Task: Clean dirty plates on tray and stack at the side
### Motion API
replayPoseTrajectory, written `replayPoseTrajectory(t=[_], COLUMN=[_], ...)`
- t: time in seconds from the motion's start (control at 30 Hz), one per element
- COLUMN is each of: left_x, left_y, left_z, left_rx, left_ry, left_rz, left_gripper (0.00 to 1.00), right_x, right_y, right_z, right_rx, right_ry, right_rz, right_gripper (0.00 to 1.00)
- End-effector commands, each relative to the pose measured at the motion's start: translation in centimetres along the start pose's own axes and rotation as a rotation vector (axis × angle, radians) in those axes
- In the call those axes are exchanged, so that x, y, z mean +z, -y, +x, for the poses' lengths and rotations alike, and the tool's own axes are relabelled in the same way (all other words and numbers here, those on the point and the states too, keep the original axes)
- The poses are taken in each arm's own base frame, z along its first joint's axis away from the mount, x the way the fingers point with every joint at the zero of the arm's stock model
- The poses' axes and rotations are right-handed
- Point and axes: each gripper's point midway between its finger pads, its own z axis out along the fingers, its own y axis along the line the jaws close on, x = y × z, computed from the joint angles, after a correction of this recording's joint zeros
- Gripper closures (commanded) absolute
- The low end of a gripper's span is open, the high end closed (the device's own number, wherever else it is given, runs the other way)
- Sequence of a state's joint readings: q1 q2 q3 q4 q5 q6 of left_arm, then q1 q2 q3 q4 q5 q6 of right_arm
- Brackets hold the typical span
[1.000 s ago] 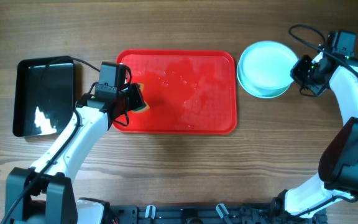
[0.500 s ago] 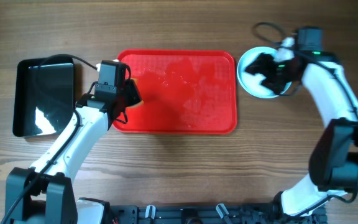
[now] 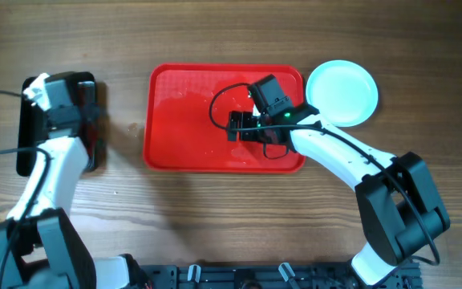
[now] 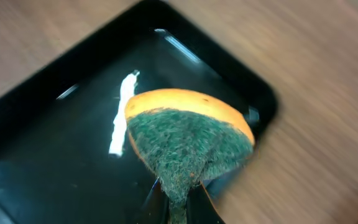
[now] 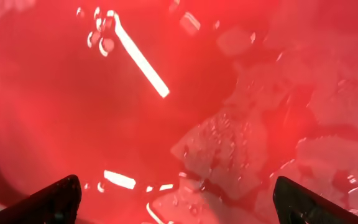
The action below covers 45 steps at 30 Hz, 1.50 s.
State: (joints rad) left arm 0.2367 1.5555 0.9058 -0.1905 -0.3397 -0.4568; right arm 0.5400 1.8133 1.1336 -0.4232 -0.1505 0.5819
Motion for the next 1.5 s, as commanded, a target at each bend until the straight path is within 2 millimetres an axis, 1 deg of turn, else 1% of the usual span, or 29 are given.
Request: replayPoseTrajectory(t=[0.0, 0.03, 0.1, 0.13, 0.17, 0.2, 0.23, 0.33, 0.4, 0.43, 0.47, 0.53, 0.57, 0.63, 0.67, 0.7, 0.73, 0.77, 0.8, 0.83, 0.87, 0.9, 0.93, 0.97, 1.03, 1.1, 1.33, 1.43, 1.47], left_x=[3.0, 3.8, 4.7, 4.7, 4.8, 4.7, 4.5, 2.7, 0.3, -1.4, -3.1, -6.3, -8.2, -11.3, -13.1, -14.3, -14.9, -15.2, -15.6, -15.7, -15.7, -15.7, -15.7, -15.6, -15.6, -15.6, -15.6, -15.6, -15.6], left_y=[-3.0, -4.0, -5.6, -5.9, -6.0, -5.7, -5.4, -3.6, -1.8, -0.8, 0.0, 1.2, 1.9, 2.6, 2.8, 2.6, 2.3, 1.9, 1.3, 0.9, 0.6, 0.4, 0.2, 0.1, 0.1, 0.1, 0.1, 0.1, 0.1], left_z=[1.4, 1.8, 2.3, 2.2, 2.2, 1.9, 1.7, 0.2, -1.2, -2.1, -2.7, -3.4, -3.4, -3.0, -2.3, -1.3, -0.6, 0.1, 1.4, 2.3, 3.0, 3.4, 3.9, 4.0, 4.1, 4.1, 4.1, 4.1, 4.1], left_rx=[-0.026, -0.036, -0.054, -0.061, -0.068, -0.078, -0.084, -0.103, -0.118, -0.126, -0.128, -0.134, -0.13, -0.122, -0.118, -0.117, -0.117, -0.119, -0.123, -0.126, -0.128, -0.13, -0.131, -0.132, -0.132, -0.132, -0.132, -0.132, -0.132], left_ry=[-0.069, -0.086, -0.11, -0.112, -0.115, -0.116, -0.115, -0.094, -0.076, -0.064, -0.055, -0.052, -0.058, -0.083, -0.113, -0.149, -0.175, -0.199, -0.25, -0.284, -0.314, -0.333, -0.353, -0.361, -0.363, -0.362, -0.362, -0.362, -0.363], left_rz=[-0.066, -0.092, -0.129, -0.133, -0.127, -0.102, -0.082, 0.025, 0.139, 0.21, 0.272, 0.374, 0.434, 0.522, 0.565, 0.583, 0.578, 0.565, 0.54, 0.522, 0.507, 0.498, 0.487, 0.484, 0.483, 0.483, 0.483, 0.483, 0.483], left_gripper=[0.96, 0.94, 0.84, 0.7, 0.49, 0.37, 0.35, 0.32, 0.29, 0.22, 0.0, 0.0, 0.0, 0.0, 0.0, 0.0, 0.0, 0.0, 0.0, 0.0, 0.0, 0.0, 0.0, 0.0, 0.0, 0.0, 0.0, 0.0, 0.0], right_x=[-0.5, -0.5, -0.5, -0.5, -0.5, -0.5, -0.5, -0.5, -0.5, -0.5, -0.7, -1.6, -2.5, -5.0, -7.6, -9.4, -10.9, -12.8, -14.4, -15.9, -17.0, -17.8, -18.7, -19.2, -19.6, -19.7, -19.6, -19.6, -19.6], right_y=[1.0, 1.2, 1.2, 1.2, 1.2, 1.2, 1.2, 1.2, 1.3, 1.2, 1.2, 1.2, 1.0, 1.0, 1.4, 1.5, 1.4, 1.1, 0.9, 0.7, 0.5, 0.3, 0.2, 0.0, 0.2, 0.7, 0.4, 0.5, 0.8], right_z=[-0.6, -0.7, -0.6, -0.6, -0.6, -0.6, -0.6, -0.6, -0.4, -0.3, -0.2, 0.0, 0.1, 0.3, 0.5, 0.9, 1.4, 2.3, 3.3, 4.3, 5.3, 6.2, 7.7, 9.2, 10.4, 11.3, 10.8, 11.0, 11.4], right_rx=[0.02, 0.021, 0.021, 0.021, 0.021, 0.021, 0.021, 0.022, 0.027, 0.028, 0.029, 0.035, 0.035, 0.038, 0.066, 0.072, 0.064, 0.051, 0.033, 0.011, -0.021, -0.039, -0.058, -0.074, -0.077, -0.074, -0.078, -0.076, -0.075], right_ry=[0.045, 0.047, 0.047, 0.047, 0.047, 0.047, 0.047, 0.045, 0.035, 0.029, 0.027, 0.025, 0.026, 0.044, 0.072, 0.088, 0.093, 0.097, 0.099, 0.102, 0.1, 0.092, 0.064, 0.018, -0.028, -0.065, -0.049, -0.057, -0.071], right_rz=[0.053, 0.063, 0.063, 0.063, 0.063, 0.063, 0.063, 0.064, 0.065, 0.063, 0.061, 0.063, 0.063, 0.075, 0.107, 0.12, 0.118, 0.113, 0.105, 0.104, 0.101, 0.095, 0.087, 0.066, 0.06, 0.078, 0.066, 0.072, 0.084], right_gripper=[0.01, 0.0, 0.0, 0.0, 0.0, 0.0, 0.0, 0.0, 0.0, 0.0, 0.0, 0.0, 0.0, 0.0, 0.0, 0.0, 0.0, 0.0, 0.0, 0.0, 0.0, 0.0, 0.0, 0.0, 0.0, 0.0, 0.0, 0.0, 0.0])
